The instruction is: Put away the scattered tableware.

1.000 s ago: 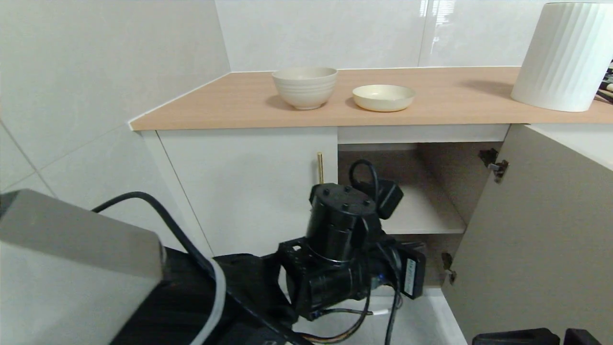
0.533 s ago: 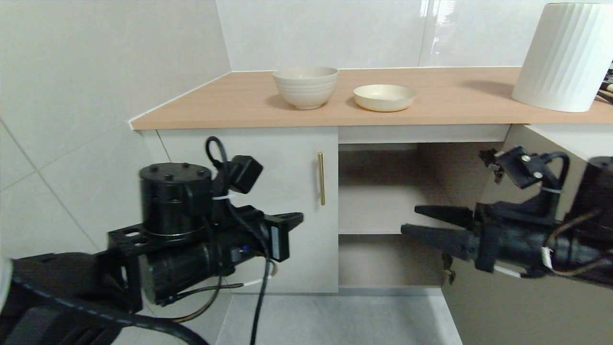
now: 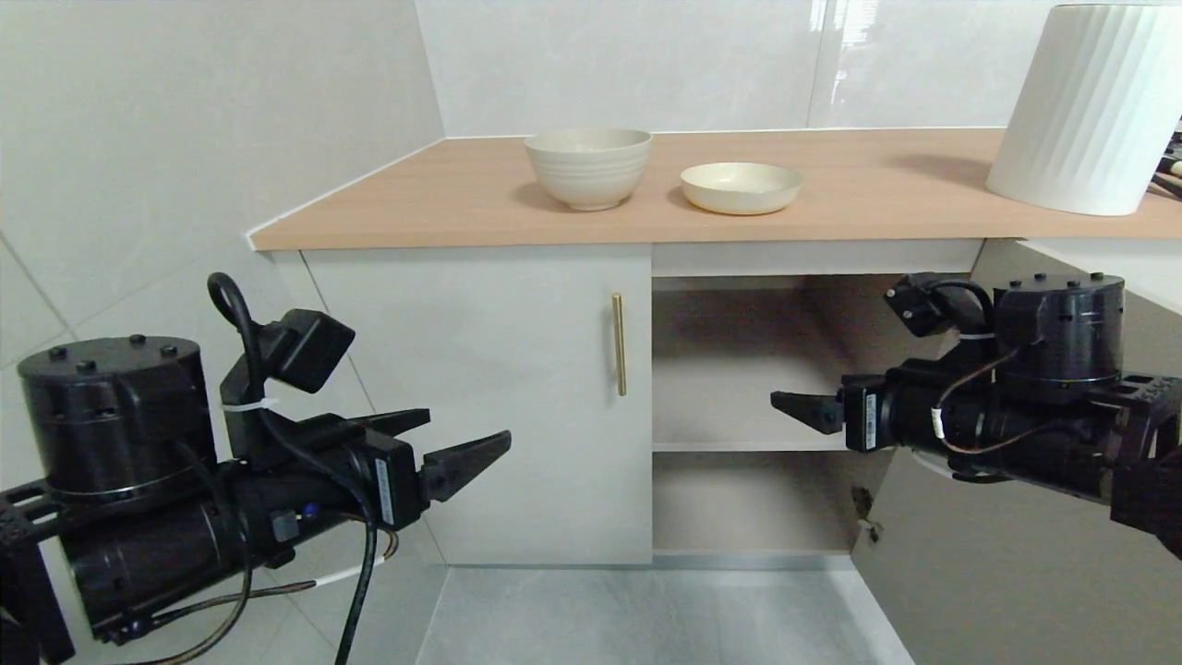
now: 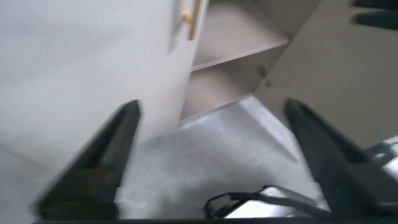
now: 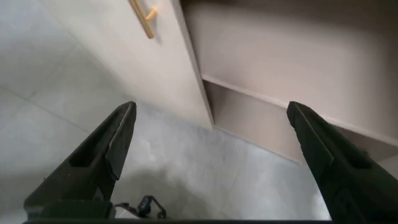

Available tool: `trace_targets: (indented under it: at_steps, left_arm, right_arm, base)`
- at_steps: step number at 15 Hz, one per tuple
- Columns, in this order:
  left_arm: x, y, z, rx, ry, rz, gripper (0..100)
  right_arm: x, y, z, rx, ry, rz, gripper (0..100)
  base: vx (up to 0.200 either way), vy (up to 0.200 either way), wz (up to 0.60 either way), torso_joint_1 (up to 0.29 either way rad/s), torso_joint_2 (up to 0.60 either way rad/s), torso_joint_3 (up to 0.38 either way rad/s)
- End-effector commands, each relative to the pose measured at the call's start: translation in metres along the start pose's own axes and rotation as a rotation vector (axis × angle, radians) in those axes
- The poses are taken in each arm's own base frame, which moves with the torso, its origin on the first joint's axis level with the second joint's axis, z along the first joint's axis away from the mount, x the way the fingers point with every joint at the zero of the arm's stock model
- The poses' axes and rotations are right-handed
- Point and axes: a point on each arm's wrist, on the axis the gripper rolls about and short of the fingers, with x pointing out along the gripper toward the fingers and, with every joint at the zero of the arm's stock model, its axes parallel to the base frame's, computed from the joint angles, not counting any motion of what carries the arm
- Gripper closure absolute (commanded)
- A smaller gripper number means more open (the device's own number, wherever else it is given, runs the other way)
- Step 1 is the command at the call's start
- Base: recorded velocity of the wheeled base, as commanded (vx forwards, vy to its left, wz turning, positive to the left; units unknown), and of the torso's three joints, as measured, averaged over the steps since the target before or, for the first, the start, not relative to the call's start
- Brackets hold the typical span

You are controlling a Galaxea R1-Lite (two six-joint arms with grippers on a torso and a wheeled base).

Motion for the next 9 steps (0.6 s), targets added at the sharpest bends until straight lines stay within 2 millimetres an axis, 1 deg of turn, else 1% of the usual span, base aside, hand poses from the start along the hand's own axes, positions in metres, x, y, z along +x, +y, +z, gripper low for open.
trace_targets:
  at_steps: [1, 2, 3, 4, 7, 9]
  left_arm:
    - [-0.006, 0.004, 0.003, 0.010, -0.020, 0.011, 0]
    - [-0.009, 0.003, 0.006, 0.014, -0.035, 0.010, 0]
    - [-0.010, 0.003, 0.007, 0.015, -0.037, 0.010, 0]
    - [-0.015, 0.002, 0.010, 0.011, -0.023, 0.012, 0]
    - [-0.025, -0.001, 0.017, 0.009, -0.002, 0.015, 0]
    - [-0.027, -0.002, 0.020, 0.011, -0.012, 0.015, 0]
  right_arm:
    - [-0.034, 0.007, 0.017, -0.004, 0.011, -0.016, 0]
    - [-0.043, 0.009, 0.024, 0.000, 0.037, -0.021, 0]
    - [-0.045, 0.009, 0.026, 0.000, 0.040, -0.021, 0]
    - [-0.050, 0.009, 0.030, 0.002, 0.052, -0.026, 0]
    - [-0.052, 0.010, 0.031, 0.002, 0.049, -0.025, 0]
    - [-0.053, 0.012, 0.031, -0.001, 0.047, -0.016, 0]
  base:
    - [0.000, 0.000, 0.00, 0.000, 0.00, 0.000]
    - [0.000, 0.000, 0.00, 0.000, 0.00, 0.000]
    - [0.000, 0.000, 0.00, 0.000, 0.00, 0.000]
    - [0.000, 0.000, 0.00, 0.000, 0.00, 0.000]
    - [0.000, 0.000, 0.00, 0.000, 0.00, 0.000]
    - [0.200, 0.000, 0.00, 0.000, 0.00, 0.005]
